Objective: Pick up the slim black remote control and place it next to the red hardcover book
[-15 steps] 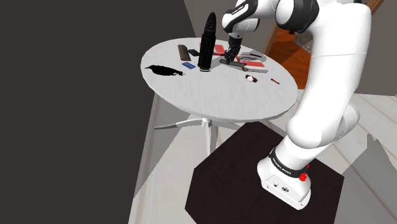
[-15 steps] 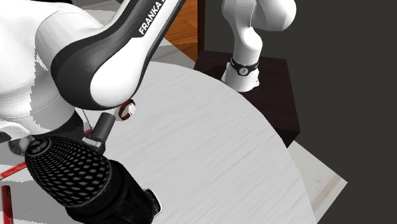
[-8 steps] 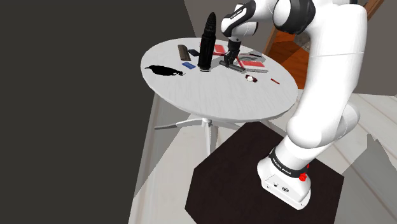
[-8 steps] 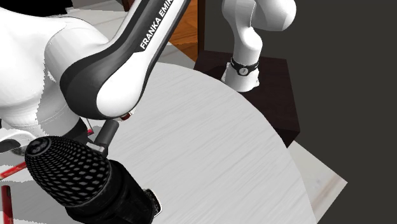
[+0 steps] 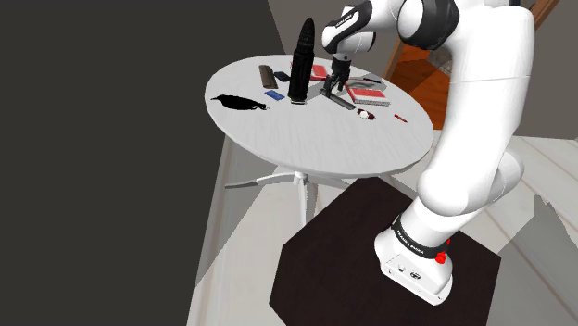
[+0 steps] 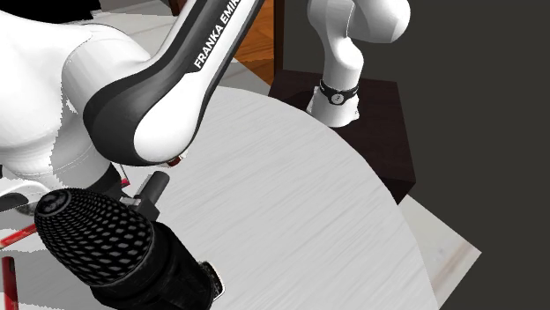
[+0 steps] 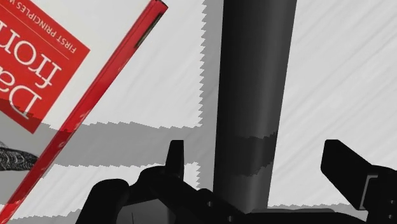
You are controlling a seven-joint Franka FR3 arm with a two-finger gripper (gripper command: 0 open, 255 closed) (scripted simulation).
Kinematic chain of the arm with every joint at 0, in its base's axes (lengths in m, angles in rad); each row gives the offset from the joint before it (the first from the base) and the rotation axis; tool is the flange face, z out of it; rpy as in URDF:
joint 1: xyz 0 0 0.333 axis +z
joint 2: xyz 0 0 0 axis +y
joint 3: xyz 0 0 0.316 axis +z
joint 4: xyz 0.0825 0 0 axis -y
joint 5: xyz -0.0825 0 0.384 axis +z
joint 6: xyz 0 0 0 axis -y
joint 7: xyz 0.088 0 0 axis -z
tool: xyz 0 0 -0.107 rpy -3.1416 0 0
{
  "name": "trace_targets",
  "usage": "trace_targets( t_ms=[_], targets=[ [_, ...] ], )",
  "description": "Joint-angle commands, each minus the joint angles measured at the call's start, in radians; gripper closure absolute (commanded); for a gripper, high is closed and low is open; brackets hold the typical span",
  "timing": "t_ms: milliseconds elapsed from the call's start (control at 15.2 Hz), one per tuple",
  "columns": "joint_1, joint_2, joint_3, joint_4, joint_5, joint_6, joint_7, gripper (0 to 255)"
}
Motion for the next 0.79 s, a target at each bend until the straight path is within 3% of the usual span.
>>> trace_targets(
  t_ms=[0, 264, 726],
  targets=[
    [0.0, 0.0, 0.0, 0.0, 0.0, 0.0, 0.0, 0],
    [0.011, -0.062, -0.009, 0.038, -0.019, -0.099, 0.012, 0],
    [0.011, -0.062, -0.009, 0.038, -0.019, -0.099, 0.012, 0]
  ],
)
